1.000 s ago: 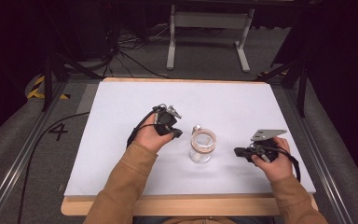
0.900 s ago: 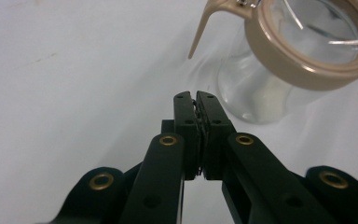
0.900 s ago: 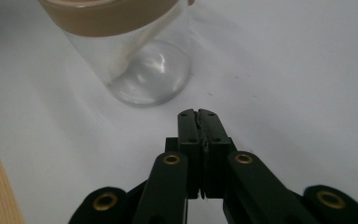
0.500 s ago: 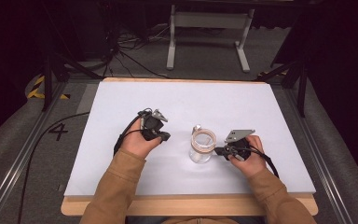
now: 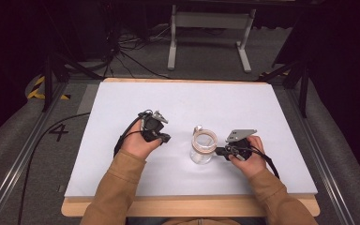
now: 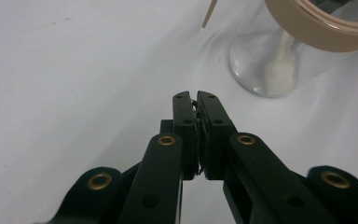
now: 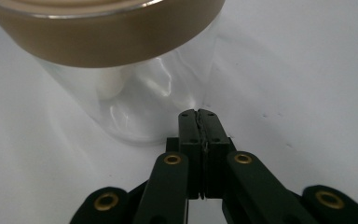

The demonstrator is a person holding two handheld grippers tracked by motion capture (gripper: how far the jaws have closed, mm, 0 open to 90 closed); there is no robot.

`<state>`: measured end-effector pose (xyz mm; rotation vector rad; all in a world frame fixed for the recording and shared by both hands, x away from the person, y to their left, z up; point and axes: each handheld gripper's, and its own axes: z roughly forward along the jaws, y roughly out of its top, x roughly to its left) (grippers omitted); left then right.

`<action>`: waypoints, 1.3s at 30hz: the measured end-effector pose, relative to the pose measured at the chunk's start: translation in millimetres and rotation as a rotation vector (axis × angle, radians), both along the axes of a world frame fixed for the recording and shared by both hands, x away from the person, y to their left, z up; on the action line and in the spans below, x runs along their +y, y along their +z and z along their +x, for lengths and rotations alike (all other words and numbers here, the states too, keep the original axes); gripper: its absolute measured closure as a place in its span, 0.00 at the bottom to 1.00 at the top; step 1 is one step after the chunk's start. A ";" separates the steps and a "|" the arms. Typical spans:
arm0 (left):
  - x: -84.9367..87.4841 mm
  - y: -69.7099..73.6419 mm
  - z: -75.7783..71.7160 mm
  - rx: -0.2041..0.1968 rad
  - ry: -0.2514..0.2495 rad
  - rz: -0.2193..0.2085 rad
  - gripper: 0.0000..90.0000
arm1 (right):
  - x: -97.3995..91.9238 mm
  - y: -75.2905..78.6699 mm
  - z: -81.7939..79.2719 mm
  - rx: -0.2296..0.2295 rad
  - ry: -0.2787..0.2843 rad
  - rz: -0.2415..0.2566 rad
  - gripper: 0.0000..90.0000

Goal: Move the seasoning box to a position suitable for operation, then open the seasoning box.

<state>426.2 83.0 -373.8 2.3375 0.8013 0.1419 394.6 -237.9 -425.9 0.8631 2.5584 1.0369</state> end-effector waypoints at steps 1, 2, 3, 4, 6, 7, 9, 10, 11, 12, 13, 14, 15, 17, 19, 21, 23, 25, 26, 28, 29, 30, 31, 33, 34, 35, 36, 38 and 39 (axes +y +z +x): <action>0.3 0.0 0.2 -0.002 0.001 -0.001 0.97 | 0.7 0.0 -0.5 0.003 0.004 0.002 1.00; 0.7 -0.1 0.2 0.001 0.003 -0.004 0.97 | 1.9 0.1 -1.2 0.007 0.012 0.001 1.00; 1.0 -0.2 0.1 0.004 0.006 -0.004 0.96 | 3.7 0.2 -2.4 0.006 0.021 -0.002 1.00; 1.3 -0.4 0.2 0.005 0.007 -0.008 0.97 | 5.0 0.4 -3.2 0.004 0.023 -0.005 1.00; 1.9 -0.3 0.5 0.006 0.005 -0.006 0.96 | 8.8 0.8 -5.5 0.002 0.035 -0.012 1.00; 2.0 -0.4 0.9 0.003 0.004 -0.006 0.96 | 9.9 0.9 -6.1 0.001 0.043 -0.014 1.00; 2.0 -0.7 0.9 0.000 0.004 -0.010 0.96 | 13.6 1.0 -8.5 0.001 0.054 -0.018 1.00; 2.0 -0.8 1.0 0.000 0.005 -0.011 0.96 | 15.1 1.2 -9.4 -0.001 0.059 -0.022 1.00; 2.2 -0.4 1.1 0.003 0.003 -0.008 0.96 | 16.3 1.2 -10.2 -0.001 0.065 -0.023 1.00; 2.2 -0.4 1.1 0.003 0.002 -0.008 0.96 | 17.4 1.1 -10.9 -0.003 0.066 -0.025 1.00; 2.0 -0.6 0.8 0.003 0.005 -0.011 0.96 | 18.3 1.1 -11.2 -0.003 0.071 -0.023 1.00; 2.0 -0.3 0.8 0.007 0.003 -0.008 0.96 | 19.0 1.1 -11.7 0.000 0.073 -0.023 1.00; 1.9 -0.3 0.8 0.007 0.003 -0.009 0.96 | 19.8 0.9 -12.1 0.000 0.079 -0.020 1.00; 1.5 -0.1 0.8 0.003 0.001 -0.008 0.96 | 20.3 0.8 -12.1 -0.004 0.080 -0.024 0.99; 1.5 0.4 0.6 0.002 0.002 -0.014 0.96 | 18.5 1.4 -11.5 0.001 0.077 -0.010 0.99; 1.4 2.7 0.7 -0.005 0.001 -0.027 0.97 | 14.5 4.1 -11.4 -0.009 0.065 -0.011 0.99; 0.5 5.5 1.2 -0.019 -0.008 -0.044 0.97 | 9.2 7.5 -12.4 -0.012 0.049 0.001 0.99; -1.5 9.3 1.9 -0.035 -0.022 -0.079 0.98 | 2.5 12.0 -13.4 -0.021 0.030 0.014 0.99; -3.0 11.2 2.1 -0.040 -0.030 -0.094 0.98 | -1.0 14.3 -14.0 -0.028 0.021 0.022 0.99; -6.0 14.1 2.9 -0.051 -0.043 -0.126 0.99 | -7.9 18.5 -15.8 -0.035 0.003 0.039 0.99; -8.2 15.1 3.0 -0.056 -0.043 -0.149 0.99 | -11.1 20.3 -16.8 -0.036 -0.005 0.046 0.99; -9.4 16.0 3.3 -0.059 -0.045 -0.157 0.99 | -14.6 22.1 -18.2 -0.038 -0.016 0.054 0.99; -10.8 16.9 4.0 -0.070 -0.045 -0.167 0.99 | -16.4 22.8 -19.0 -0.040 -0.021 0.060 0.99; -14.4 19.0 5.3 -0.084 -0.046 -0.190 0.99 | -21.1 24.1 -22.3 -0.043 -0.031 0.065 0.99; -15.8 19.9 6.4 -0.090 -0.052 -0.202 0.99 | -22.5 24.3 -24.2 -0.047 -0.037 0.065 0.99; -17.6 20.3 7.0 -0.094 -0.051 -0.218 0.99 | -23.8 24.8 -25.8 -0.046 -0.040 0.065 0.99; -19.3 20.6 7.9 -0.097 -0.054 -0.229 1.00 | -24.6 25.0 -27.2 -0.048 -0.042 0.067 0.99; -22.8 19.9 10.5 -0.105 -0.056 -0.256 0.99 | -25.3 25.3 -30.0 -0.050 -0.045 0.068 0.99; -25.1 18.9 12.2 -0.112 -0.056 -0.273 0.99 | -25.4 25.3 -31.6 -0.049 -0.043 0.067 0.99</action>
